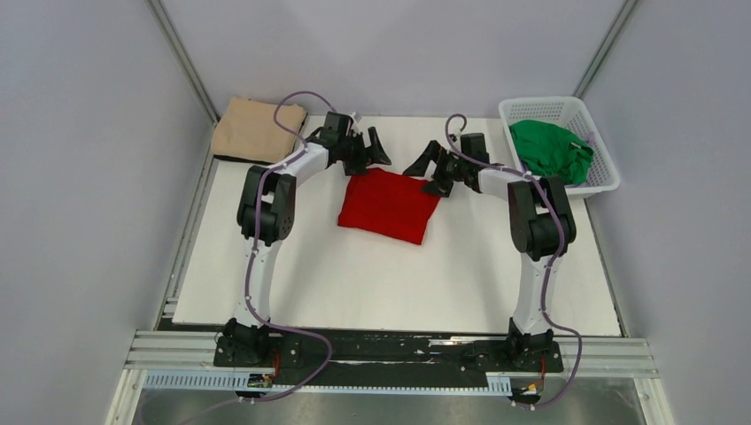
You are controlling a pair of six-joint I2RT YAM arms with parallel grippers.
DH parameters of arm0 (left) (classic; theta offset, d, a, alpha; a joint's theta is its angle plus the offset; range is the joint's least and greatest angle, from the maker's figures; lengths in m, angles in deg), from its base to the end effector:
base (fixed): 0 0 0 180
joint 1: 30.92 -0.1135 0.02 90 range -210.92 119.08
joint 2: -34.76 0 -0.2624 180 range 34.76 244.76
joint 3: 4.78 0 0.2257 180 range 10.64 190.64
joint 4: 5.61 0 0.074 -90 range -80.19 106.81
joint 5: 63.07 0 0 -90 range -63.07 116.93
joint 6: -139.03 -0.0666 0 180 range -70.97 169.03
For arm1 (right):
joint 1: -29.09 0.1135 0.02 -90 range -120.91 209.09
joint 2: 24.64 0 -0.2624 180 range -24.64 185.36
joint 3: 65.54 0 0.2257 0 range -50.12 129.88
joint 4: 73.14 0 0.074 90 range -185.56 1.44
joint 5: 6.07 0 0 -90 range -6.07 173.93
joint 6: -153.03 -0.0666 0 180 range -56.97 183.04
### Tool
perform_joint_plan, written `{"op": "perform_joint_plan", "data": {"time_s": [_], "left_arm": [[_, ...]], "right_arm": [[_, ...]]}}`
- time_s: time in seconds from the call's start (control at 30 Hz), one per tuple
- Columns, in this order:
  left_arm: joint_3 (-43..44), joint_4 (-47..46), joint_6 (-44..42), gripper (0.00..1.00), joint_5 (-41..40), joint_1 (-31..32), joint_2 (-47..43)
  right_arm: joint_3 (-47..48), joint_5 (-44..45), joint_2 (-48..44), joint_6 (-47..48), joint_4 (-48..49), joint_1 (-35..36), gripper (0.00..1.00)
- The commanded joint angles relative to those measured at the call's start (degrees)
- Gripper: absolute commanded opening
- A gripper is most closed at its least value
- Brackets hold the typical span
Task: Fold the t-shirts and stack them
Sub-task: Smooth out wrinkles on the folded tshirt, then put the neatly folded tshirt into the corner of the board with the left arm
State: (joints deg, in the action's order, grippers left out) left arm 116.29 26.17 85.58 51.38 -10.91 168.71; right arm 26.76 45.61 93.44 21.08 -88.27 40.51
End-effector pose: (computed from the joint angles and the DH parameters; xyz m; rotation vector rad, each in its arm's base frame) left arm 0.4772 -0.2031 0.1575 -0.1340 2.4757 -0.9598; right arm 0.4252 0.1280 0.1642 0.2624 2.3963 1.2274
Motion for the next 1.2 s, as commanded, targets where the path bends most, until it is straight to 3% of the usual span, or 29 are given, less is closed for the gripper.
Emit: {"op": "perform_joint_plan", "data": {"time_s": [0.0, 0.1, 0.23, 0.47, 0.67, 0.9, 1.17], "left_arm": [[0.3, 2.6, -0.2, 1.0, -2.4, 0.2, 1.9], [-2.3, 4.4, -2.2, 1.0, -3.7, 0.2, 1.5], [-12.2, 2.6, -3.7, 1.0, -3.9, 0.7, -3.8], [-32.1, -0.6, -2.8, 1.0, -10.2, 3.5, -21.9], [-31.0, 4.2, -2.6, 1.0, -16.2, 5.0, -30.4], [-29.4, 18.9, 1.4, 1.0, -27.9, 6.8, -35.9], [-33.7, 15.4, 4.9, 1.0, -22.4, 7.7, -34.0]], "right_arm": [[-0.4, 3.5, 3.1, -0.3, 2.1, -0.3, 1.0], [-2.8, 5.0, 3.9, 0.5, 0.9, -0.2, 1.0], [-7.9, 5.0, 1.1, 1.7, 0.9, 0.8, 1.0], [-18.0, 12.1, -13.2, 4.6, 0.0, 4.1, 1.0], [-17.0, 13.6, -23.9, 6.5, -4.6, 4.7, 1.0], [-23.1, 23.3, -37.6, 7.1, -6.3, 4.8, 1.0], [-28.4, 33.8, -46.9, 9.8, -13.4, 4.6, 1.0]]}}
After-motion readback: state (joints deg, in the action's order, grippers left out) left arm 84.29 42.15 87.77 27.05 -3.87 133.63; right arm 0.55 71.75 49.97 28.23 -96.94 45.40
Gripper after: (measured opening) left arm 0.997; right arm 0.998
